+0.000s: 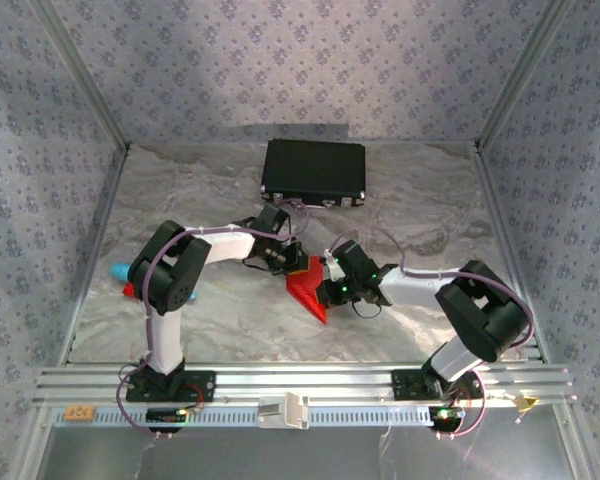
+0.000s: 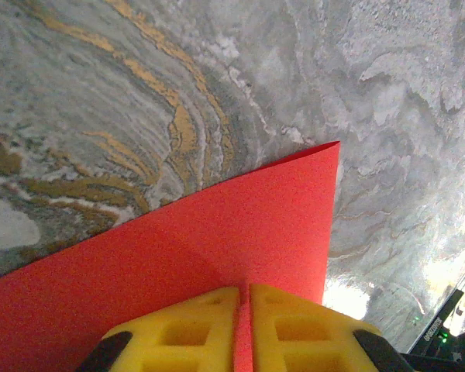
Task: Fold a paper plane with a square sheet of paper (pick it up from the middle)
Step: Third fold the triangle at the center of the table.
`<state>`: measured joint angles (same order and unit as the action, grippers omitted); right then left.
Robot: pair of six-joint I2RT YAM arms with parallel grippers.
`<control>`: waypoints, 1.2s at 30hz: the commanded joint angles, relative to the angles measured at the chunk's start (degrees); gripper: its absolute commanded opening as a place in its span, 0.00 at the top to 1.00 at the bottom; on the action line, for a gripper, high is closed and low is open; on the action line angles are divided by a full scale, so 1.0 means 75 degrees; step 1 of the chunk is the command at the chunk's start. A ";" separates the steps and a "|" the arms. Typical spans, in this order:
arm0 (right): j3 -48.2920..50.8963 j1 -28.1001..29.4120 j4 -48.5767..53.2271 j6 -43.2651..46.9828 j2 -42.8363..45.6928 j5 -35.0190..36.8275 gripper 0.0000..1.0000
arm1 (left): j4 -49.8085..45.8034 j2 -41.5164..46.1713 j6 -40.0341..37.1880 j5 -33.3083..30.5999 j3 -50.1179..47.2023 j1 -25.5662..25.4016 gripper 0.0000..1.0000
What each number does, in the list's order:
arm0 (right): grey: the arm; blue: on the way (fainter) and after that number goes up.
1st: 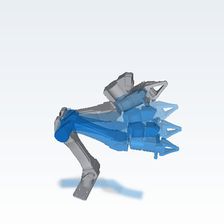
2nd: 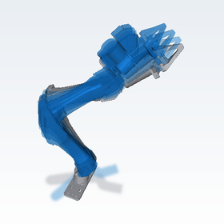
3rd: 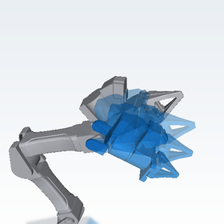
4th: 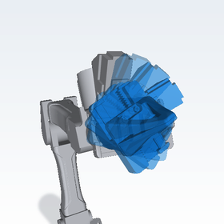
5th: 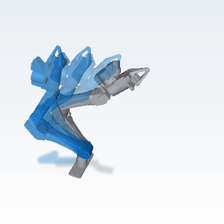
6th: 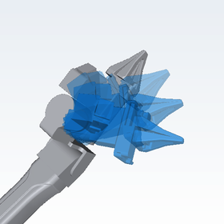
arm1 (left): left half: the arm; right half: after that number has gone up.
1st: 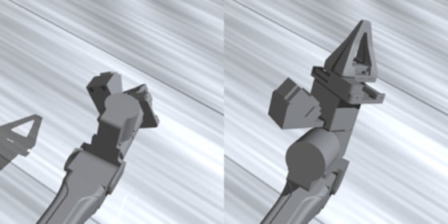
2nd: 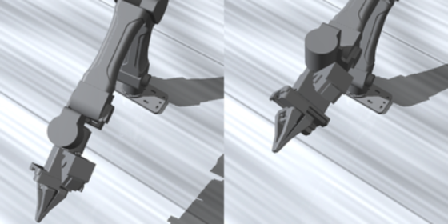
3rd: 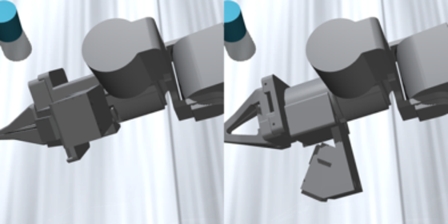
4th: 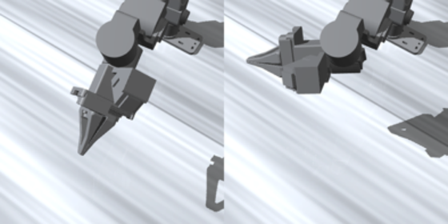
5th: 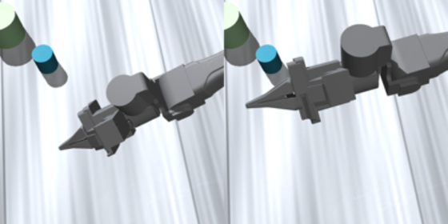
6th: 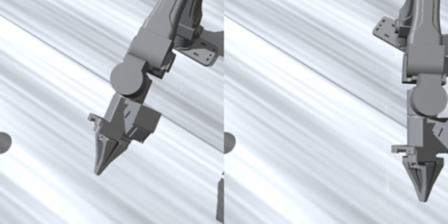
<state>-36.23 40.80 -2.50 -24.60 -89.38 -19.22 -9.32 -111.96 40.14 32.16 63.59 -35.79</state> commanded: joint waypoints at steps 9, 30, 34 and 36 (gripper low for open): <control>-0.0267 0.0056 0.0091 0.0077 -0.0188 0.0091 1.00 | -0.0281 -0.0141 0.0039 -0.0198 -0.0186 -0.0094 0.87; -0.0022 0.0077 0.0149 -0.0042 -0.0295 0.0363 1.00 | -0.0362 0.0017 -0.0084 -0.0314 -0.0043 -0.0057 0.86; -0.0014 0.0063 0.0121 -0.0047 -0.0313 0.0370 1.00 | -0.0415 0.0305 -0.0149 -0.0472 0.0062 -0.0006 0.82; -0.0008 0.0065 0.0067 -0.0066 -0.0324 0.0348 1.00 | -0.0444 0.0625 -0.0161 -0.0575 0.0059 0.0035 0.77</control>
<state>-36.91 41.01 -3.05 -24.64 -90.35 -18.63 -9.91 -110.74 40.03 30.74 63.59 -35.79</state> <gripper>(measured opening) 0.052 0.215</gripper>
